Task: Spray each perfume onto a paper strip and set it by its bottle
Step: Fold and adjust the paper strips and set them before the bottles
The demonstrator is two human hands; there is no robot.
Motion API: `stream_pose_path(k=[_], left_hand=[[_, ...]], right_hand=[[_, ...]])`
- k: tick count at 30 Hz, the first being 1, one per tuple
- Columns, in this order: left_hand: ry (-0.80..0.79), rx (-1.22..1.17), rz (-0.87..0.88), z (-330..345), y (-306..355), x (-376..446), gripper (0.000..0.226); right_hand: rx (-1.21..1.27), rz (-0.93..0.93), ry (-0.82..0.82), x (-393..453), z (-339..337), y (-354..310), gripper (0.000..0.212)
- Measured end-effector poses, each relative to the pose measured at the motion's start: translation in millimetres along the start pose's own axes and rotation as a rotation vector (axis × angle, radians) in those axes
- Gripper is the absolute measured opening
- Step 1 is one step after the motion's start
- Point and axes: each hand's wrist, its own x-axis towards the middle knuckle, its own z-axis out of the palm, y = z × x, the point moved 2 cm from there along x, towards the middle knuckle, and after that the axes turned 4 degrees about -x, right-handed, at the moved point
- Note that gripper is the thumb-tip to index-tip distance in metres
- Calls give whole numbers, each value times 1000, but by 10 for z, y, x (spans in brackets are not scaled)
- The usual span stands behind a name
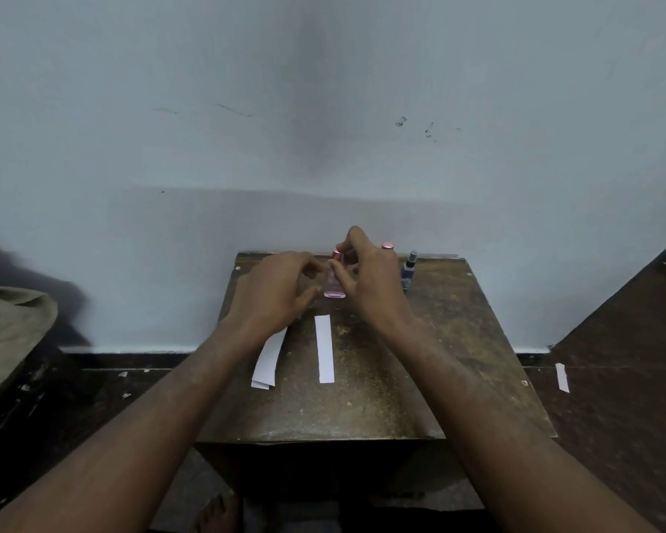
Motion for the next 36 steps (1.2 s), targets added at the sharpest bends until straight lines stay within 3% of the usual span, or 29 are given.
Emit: stream_pose_path(k=[4,9,22,31,36], left_hand=[[-56,102,2,-64,-31,-100,17],[-171,227,26,19,-26,-188,27],[-110,198,-3,75,-23,-3,19],[-40,181,-65,25,-146,15,17],[-80,212,-126,10,-300,-7,21]], right_hand=[[11,18,-54,-15,-20,6,36],[-61,-25,-174,-70,-17,8,61],[55,-4,30,-27,-245,48,59],[41,10,-38,-114,-162,79,60],[71,-37,-117,-133,-48,-62,58]])
